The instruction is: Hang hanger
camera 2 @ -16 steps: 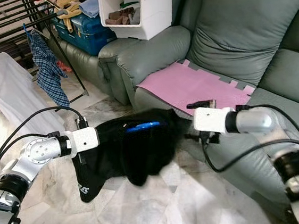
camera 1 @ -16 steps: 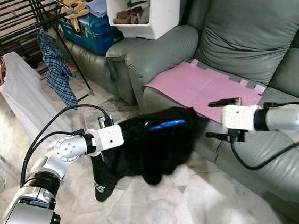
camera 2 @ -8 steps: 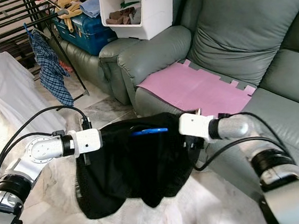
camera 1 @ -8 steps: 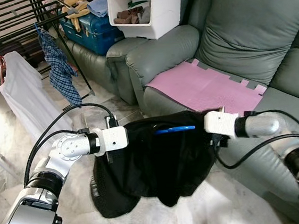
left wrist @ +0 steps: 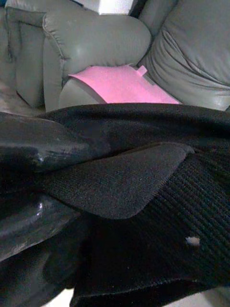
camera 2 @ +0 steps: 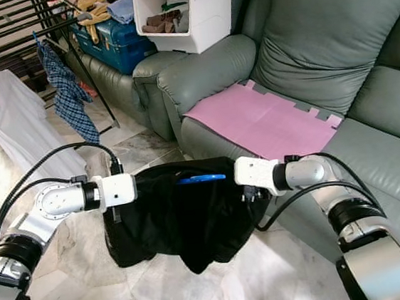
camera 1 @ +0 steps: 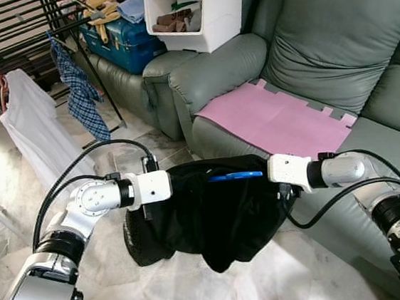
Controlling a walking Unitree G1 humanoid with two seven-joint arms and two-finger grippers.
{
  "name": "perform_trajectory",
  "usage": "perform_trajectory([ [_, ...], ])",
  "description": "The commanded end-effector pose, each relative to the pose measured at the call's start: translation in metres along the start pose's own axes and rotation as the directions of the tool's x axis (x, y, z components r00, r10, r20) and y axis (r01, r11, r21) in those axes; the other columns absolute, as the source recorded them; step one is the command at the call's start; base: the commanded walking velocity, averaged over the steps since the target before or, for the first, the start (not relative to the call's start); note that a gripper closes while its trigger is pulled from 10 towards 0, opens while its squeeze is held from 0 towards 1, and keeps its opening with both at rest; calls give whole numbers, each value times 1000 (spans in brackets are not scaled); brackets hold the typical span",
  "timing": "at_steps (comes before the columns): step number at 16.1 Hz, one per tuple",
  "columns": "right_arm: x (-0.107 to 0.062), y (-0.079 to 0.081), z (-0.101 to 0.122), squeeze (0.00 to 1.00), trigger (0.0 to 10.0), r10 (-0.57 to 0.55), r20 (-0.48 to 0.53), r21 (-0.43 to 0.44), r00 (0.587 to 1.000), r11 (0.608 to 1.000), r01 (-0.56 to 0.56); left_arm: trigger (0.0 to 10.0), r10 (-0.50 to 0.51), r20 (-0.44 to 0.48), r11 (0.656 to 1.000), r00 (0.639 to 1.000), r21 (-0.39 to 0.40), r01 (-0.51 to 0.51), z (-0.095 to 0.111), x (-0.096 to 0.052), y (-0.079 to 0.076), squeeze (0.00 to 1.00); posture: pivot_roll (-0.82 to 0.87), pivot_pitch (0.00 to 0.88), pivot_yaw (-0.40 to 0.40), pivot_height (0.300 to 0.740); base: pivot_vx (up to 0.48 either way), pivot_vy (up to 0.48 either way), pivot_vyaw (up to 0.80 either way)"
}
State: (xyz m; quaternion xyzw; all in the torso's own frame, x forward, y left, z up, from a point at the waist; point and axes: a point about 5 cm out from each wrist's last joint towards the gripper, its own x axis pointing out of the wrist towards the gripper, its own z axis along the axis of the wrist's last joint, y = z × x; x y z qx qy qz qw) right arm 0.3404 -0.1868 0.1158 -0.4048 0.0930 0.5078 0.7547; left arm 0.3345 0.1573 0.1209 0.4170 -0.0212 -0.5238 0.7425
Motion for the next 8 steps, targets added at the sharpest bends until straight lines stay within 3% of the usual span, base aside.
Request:
perform_trajectory([
  [1, 1, -3, 4, 0, 0, 11, 16, -9, 1000, 1000, -11, 0, 55, 40, 998, 998, 10, -56, 5, -4, 9, 0, -149, 0, 47, 740, 0, 0, 0],
  [3, -2, 4, -4, 0, 0, 13, 26, 73, 1000, 997, -15, 0, 72, 38, 997, 997, 3, -73, 6, -4, 13, 0, -152, 0, 50, 740, 0, 0, 0],
  [8, 1, 4, 0, 0, 0, 25, 54, 83, 998, 996, -30, 0, 67, 33, 998, 997, -2, -67, 5, -1, 10, 0, -152, 0, 44, 740, 0, 0, 0],
])
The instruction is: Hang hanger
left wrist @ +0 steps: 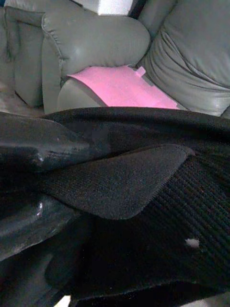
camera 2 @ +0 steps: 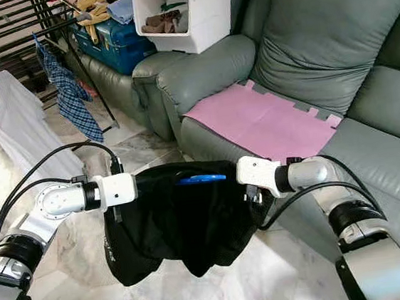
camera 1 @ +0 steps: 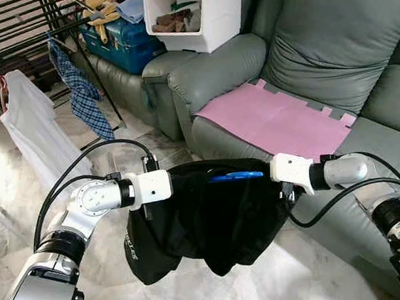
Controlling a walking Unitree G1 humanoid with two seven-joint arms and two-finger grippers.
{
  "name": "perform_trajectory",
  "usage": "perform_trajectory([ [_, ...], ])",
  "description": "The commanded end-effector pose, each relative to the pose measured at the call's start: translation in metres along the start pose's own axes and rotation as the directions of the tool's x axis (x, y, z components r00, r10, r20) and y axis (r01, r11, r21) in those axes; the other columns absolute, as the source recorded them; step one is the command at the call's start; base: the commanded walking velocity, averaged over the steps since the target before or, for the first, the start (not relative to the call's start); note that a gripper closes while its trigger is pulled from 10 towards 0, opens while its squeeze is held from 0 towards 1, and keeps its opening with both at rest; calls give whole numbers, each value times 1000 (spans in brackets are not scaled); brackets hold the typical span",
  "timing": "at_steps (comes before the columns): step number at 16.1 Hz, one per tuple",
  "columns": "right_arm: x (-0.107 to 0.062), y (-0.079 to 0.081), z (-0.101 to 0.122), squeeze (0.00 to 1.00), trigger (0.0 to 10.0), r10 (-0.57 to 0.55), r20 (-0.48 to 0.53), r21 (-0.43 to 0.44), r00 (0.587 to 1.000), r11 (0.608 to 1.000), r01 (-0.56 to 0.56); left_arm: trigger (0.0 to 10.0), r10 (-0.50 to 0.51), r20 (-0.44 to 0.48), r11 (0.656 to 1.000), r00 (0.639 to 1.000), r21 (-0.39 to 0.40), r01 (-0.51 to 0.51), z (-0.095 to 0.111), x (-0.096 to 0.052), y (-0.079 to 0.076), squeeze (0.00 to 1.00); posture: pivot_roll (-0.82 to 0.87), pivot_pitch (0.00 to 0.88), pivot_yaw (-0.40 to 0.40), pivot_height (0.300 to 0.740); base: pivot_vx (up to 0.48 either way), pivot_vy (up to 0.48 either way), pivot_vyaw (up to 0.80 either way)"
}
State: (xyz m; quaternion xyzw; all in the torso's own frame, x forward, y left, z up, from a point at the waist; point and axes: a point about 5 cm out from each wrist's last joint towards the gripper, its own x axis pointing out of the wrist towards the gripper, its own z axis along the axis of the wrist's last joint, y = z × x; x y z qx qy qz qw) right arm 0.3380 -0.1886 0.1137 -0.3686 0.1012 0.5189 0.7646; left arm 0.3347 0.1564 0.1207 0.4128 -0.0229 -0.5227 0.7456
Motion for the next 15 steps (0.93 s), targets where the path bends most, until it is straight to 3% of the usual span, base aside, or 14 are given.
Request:
perform_trajectory([
  [1, 3, 2, 2, 0, 0, 16, 22, 19, 1000, 1000, -16, 0, 63, 25, 998, 998, 3, -63, 4, -2, 10, 0, -150, 0, 40, 740, 0, 0, 0],
  [13, 5, 5, 1, 0, 0, -8, 37, 31, 999, 999, 7, 0, 68, -30, 998, 997, -5, -69, -6, -6, 3, 0, -142, 0, 45, 740, 0, 0, 0],
  [14, 9, 7, 2, 0, 0, -10, 44, 33, 999, 999, 8, 2392, 96, -54, 995, 994, -6, -97, -9, -7, 4, 0, -136, 0, 48, 740, 0, 0, 0],
  [15, 10, 9, 1, 0, 0, -11, 42, 35, 999, 999, 9, 10000, 113, -51, 993, 992, -23, -114, -9, -7, 6, 1000, -135, 0, 47, 740, 0, 0, 0],
])
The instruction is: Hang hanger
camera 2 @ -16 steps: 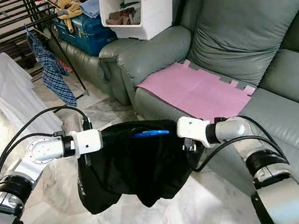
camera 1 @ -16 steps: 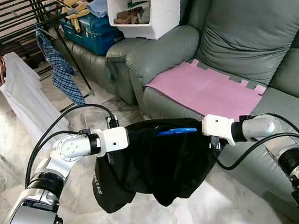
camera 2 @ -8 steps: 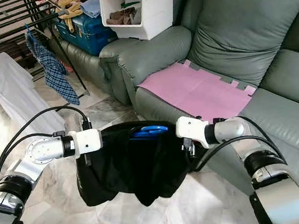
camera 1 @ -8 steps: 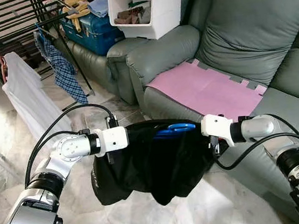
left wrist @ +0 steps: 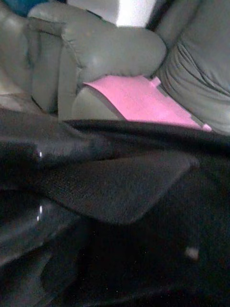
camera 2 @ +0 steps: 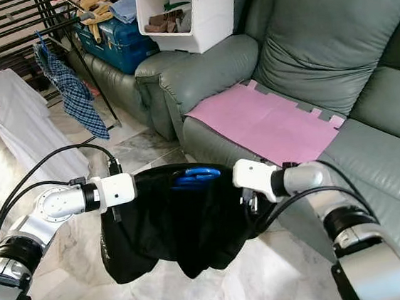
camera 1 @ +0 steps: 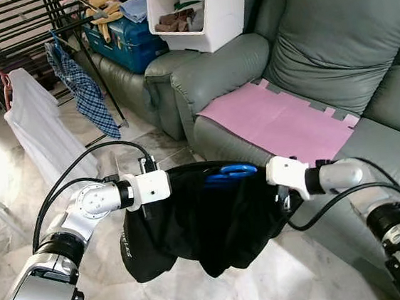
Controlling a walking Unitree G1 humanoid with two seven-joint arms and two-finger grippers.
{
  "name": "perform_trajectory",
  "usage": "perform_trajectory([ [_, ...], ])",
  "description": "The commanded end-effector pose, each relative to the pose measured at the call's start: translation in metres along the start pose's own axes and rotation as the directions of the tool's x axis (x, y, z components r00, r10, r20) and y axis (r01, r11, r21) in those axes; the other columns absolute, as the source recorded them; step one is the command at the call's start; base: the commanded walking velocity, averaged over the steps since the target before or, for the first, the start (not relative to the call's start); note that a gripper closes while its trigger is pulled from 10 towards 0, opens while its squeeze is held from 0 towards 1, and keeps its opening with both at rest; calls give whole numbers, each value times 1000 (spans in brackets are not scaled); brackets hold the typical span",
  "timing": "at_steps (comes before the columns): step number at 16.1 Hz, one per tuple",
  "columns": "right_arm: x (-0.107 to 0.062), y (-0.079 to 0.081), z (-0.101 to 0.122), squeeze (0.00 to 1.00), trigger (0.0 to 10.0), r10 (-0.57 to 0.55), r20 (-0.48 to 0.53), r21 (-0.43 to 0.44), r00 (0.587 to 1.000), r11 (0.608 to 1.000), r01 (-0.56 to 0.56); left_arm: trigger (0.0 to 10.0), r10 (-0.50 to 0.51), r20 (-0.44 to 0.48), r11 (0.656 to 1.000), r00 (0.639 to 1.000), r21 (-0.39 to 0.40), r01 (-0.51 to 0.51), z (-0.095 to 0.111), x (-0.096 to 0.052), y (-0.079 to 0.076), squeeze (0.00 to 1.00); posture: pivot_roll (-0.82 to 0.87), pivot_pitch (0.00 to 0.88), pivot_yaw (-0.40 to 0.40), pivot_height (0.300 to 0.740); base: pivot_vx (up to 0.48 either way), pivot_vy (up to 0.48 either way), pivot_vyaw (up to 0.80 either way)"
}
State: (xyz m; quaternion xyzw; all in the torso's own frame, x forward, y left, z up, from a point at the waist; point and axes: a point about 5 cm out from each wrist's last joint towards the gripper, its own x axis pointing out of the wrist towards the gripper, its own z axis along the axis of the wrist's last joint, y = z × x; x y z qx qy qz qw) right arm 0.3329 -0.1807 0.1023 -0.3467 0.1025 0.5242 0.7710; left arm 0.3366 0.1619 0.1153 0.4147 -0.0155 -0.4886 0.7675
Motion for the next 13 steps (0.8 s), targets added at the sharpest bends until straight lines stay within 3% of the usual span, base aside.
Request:
perform_trajectory([
  [1, 1, -1, 2, 0, 0, -16, 13, -4, 1000, 1000, 16, 10000, 58, -3, 998, 998, -15, -58, -1, -5, 9, 1000, -133, 0, 47, 740, 0, 0, 0],
  [4, 2, 0, -6, 0, 0, -68, -59, -5, 996, 998, 68, 10000, 10, 14, 999, 1000, 34, -10, 0, -7, 0, 1000, -133, 0, 43, 740, 0, 0, 0],
  [7, 4, -3, -12, 0, 0, -143, -106, 77, 984, 985, 152, 10000, 14, 43, 999, 999, 51, -16, 1, -10, -1, 1000, -137, 0, 41, 740, 0, 0, 0],
  [10, 3, -1, -20, 0, 0, -214, -135, 161, 967, 959, 234, 10000, 18, 74, 1000, 997, 17, -20, -2, -15, -11, 1000, -136, 0, 44, 740, 0, 0, 0],
  [11, 2, 1, -24, 0, 0, -270, -145, 209, 952, 932, 296, 10000, 198, 35, 970, 980, -153, -190, -11, -15, -9, 1000, -138, 0, 49, 740, 0, 0, 0],
  [12, 2, 1, -26, 0, 0, -302, -155, 233, 940, 914, 332, 10000, 286, 7, 936, 958, -217, -278, -15, -14, -11, 1000, -142, 0, 54, 740, 0, 0, 0],
  [13, 3, 2, -28, 0, 0, -353, -166, 277, 921, 879, 387, 10000, 426, -23, 857, 904, -309, -412, -18, -13, -14, 1000, -144, 0, 58, 740, 0, 0, 0],
])
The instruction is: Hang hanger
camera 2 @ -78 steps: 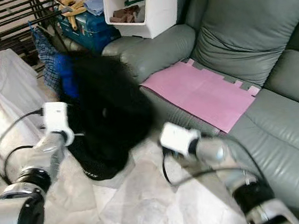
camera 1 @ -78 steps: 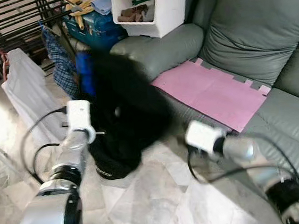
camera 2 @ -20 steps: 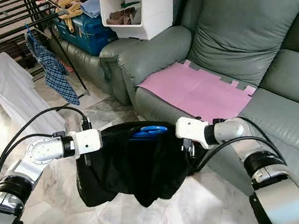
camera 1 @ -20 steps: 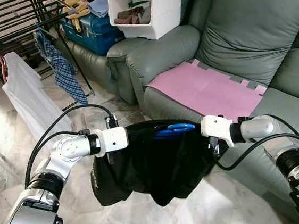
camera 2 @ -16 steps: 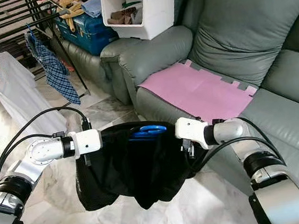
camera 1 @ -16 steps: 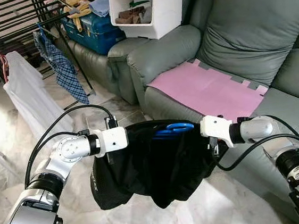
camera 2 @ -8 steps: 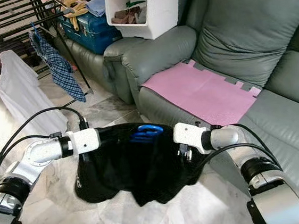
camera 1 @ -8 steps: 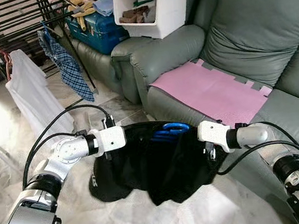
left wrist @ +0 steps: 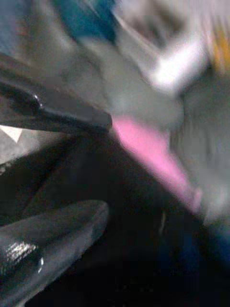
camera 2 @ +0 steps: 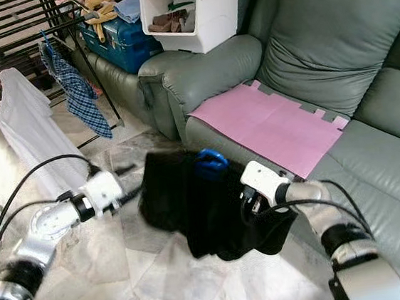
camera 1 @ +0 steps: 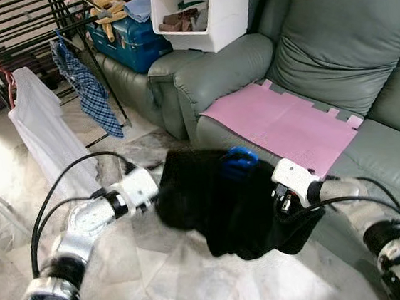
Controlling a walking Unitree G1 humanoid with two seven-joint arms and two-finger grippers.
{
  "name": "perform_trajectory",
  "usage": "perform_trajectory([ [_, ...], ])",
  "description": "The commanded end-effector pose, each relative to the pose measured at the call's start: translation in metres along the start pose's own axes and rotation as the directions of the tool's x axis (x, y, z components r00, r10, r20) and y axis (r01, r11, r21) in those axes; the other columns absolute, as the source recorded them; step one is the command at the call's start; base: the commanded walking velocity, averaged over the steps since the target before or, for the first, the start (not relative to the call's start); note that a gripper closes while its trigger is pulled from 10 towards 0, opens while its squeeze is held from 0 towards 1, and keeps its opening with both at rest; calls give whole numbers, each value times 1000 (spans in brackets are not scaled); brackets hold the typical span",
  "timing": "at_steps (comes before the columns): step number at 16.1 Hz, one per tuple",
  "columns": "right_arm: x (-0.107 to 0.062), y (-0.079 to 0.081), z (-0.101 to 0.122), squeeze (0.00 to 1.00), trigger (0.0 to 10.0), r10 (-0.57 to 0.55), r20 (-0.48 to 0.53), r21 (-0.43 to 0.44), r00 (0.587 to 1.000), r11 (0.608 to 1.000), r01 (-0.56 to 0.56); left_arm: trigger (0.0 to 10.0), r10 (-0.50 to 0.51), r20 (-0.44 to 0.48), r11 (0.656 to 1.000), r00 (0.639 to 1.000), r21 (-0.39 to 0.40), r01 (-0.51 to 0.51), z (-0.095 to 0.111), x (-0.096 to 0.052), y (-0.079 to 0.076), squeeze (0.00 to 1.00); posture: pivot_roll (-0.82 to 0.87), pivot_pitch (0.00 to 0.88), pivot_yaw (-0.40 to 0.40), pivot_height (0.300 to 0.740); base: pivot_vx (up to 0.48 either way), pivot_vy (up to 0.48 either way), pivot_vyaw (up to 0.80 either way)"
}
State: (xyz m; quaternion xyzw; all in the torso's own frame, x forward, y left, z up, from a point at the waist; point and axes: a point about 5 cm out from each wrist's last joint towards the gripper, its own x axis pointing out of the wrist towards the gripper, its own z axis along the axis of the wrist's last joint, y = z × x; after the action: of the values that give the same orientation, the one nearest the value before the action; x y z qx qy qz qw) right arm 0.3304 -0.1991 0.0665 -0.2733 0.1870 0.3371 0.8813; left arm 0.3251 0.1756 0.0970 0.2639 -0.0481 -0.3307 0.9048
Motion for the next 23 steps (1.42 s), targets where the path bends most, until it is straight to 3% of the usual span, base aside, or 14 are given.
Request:
perform_trajectory([
  [1, 1, -7, 13, 0, 1529, -94, 77, 71, 993, 994, 88, 10000, 150, -3, 983, 989, -106, -149, -3, -2, 1, 1000, -143, 0, 59, 740, 0, 0, 0],
  [2, 1, -6, 13, 0, 9020, -102, 85, 88, 991, 992, 95, 10000, 182, -2, 976, 983, -122, -181, -4, -3, 0, 1000, -143, 0, 60, 740, 0, 0, 0],
  [3, 2, -4, 14, 0, 10000, -130, 99, 128, 987, 985, 118, 10000, 260, -12, 949, 966, -179, -258, -6, -4, -3, 1000, -144, 0, 62, 740, 0, 0, 0],
  [5, 3, -1, 19, 0, 10000, -232, 126, 221, 965, 954, 200, 10000, 471, -82, 828, 878, -302, -472, -13, -11, -3, 1000, -141, 0, 66, 740, 0, 0, 0],
  [6, 6, 1, 20, 0, 10000, -284, 118, 298, 952, 924, 239, 10000, 509, -111, 791, 854, -331, -515, -16, -16, -5, 1000, -138, 0, 68, 740, 0, 0, 0],
  [7, 8, 5, 22, 0, 10000, -319, 122, 365, 940, 895, 256, 10000, 524, -124, 768, 843, -359, -530, -19, -19, -6, 0, -135, 0, 70, 740, 0, 0, 0],
  [11, 13, 23, 34, 0, 10000, -336, 172, 373, 926, 892, 255, 10000, 539, -132, 746, 832, -384, -544, -19, -18, -5, 0, -134, 0, 76, 740, 197, 0, 0],
  [16, 8, 15, 34, 0, 10000, -374, 142, 400, 916, 869, 293, 10000, 552, -151, 720, 820, -409, -561, -17, -16, -8, 0, -131, 0, 68, 740, 443, 0, 0],
  [23, 11, 17, 44, 0, 10000, -353, 163, 372, 921, 887, 274, 10000, 574, -162, 701, 803, -410, -584, -14, -15, -1, 0, -130, 0, 65, 740, 453, 0, 598],
])
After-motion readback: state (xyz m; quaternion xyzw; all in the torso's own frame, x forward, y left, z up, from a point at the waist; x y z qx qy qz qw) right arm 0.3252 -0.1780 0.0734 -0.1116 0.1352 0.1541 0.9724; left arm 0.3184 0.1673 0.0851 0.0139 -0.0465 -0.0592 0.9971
